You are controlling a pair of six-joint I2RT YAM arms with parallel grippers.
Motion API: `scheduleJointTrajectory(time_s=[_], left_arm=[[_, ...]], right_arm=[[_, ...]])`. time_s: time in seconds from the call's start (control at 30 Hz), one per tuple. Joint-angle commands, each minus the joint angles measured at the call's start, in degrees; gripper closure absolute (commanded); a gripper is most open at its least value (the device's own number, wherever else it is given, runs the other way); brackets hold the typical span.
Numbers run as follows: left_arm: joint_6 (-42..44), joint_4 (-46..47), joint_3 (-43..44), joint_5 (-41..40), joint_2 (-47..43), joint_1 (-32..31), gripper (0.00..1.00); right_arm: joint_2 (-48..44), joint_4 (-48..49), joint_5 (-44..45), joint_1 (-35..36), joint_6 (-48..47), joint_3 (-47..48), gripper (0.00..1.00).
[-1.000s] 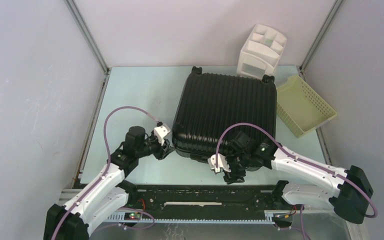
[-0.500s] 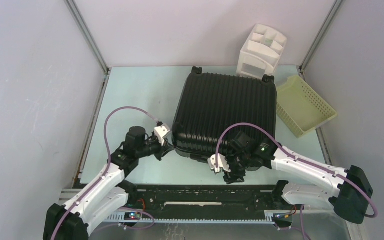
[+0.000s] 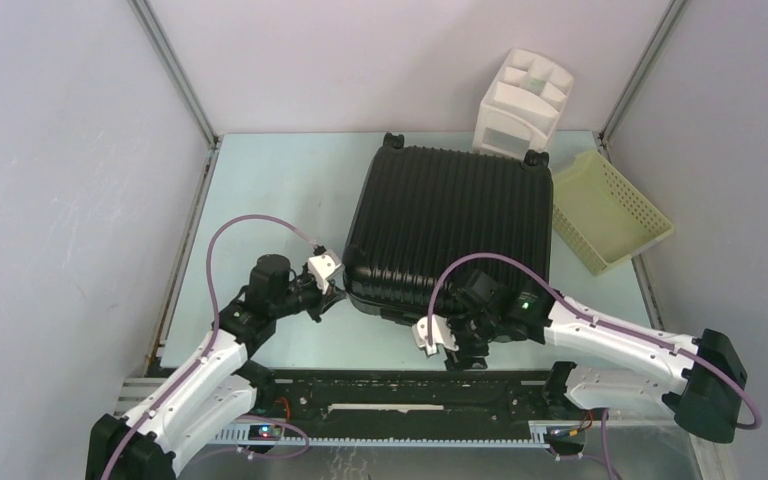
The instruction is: Open, take out, and arrange the luggage
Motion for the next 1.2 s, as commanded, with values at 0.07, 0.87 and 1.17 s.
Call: scheduleJointTrajectory(time_s=[0.07,0.87,1.17], left_arm=[[1.49,-0.47,3.60,-3.96,-0.27,-0.01,1.00],[2.08,1.75,2.83,-5.27,-3.01,-0.01,1.00],[2.77,1.31,3.12,-6.82,-3.34,-0.01,1.00]], right_arm=[[1.70,6.45,11.37,9.47,2.88,3.18,0.31],[4.36,26.96,38.43,17.21,12.08,-3.07,0.39],[10.14,26.27,39.91,18.67,14.02,-3.32,0.68]])
